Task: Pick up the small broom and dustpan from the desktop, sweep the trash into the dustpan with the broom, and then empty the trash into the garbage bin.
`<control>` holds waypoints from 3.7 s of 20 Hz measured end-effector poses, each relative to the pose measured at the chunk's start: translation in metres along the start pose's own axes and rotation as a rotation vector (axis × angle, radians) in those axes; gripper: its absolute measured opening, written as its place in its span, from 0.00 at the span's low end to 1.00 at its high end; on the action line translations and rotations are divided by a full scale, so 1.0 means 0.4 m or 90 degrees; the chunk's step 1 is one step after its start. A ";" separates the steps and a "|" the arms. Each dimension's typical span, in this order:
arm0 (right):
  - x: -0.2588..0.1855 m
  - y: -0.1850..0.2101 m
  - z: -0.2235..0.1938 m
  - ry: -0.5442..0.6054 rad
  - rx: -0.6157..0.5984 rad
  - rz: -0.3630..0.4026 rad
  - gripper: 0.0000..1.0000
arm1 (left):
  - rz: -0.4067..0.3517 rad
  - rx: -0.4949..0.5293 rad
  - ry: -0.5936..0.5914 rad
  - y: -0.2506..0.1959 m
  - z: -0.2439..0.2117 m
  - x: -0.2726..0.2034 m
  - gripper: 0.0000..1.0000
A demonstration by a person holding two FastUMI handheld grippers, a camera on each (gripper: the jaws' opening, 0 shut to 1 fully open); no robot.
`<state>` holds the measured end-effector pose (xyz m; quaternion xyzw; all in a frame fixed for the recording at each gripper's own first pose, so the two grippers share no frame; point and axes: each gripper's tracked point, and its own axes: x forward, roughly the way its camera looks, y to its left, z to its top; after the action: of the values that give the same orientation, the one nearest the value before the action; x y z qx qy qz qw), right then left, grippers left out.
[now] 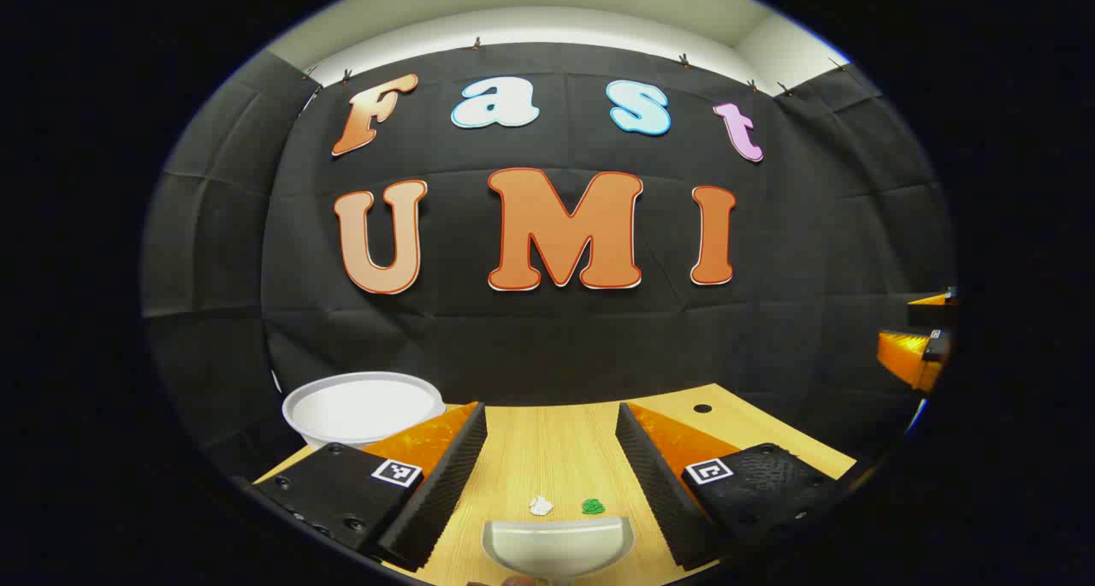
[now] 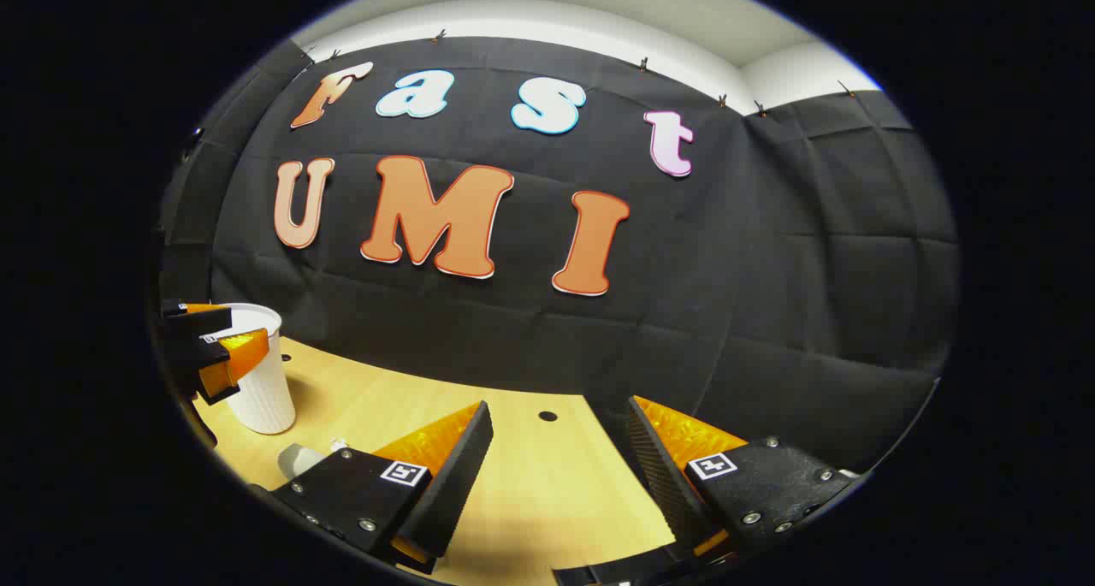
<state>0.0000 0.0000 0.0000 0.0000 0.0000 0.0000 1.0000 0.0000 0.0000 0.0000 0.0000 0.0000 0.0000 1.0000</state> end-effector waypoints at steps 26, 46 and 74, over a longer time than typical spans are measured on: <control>0.034 0.362 -0.062 0.051 0.124 0.224 0.95 | 0.087 0.029 -0.029 0.108 0.025 -0.055 0.96; 0.038 0.315 -0.088 0.053 0.128 0.200 0.95 | 0.033 0.007 0.056 0.078 -0.075 -0.048 0.96; 0.102 0.136 -0.323 0.190 0.187 0.176 0.95 | -0.039 -0.108 0.994 0.019 -0.813 -0.144 0.98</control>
<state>0.0407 0.0546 -0.1292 0.1453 0.1478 0.1372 0.9686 -0.0578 0.0075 -0.3250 -0.0764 0.7025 -0.0279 0.7070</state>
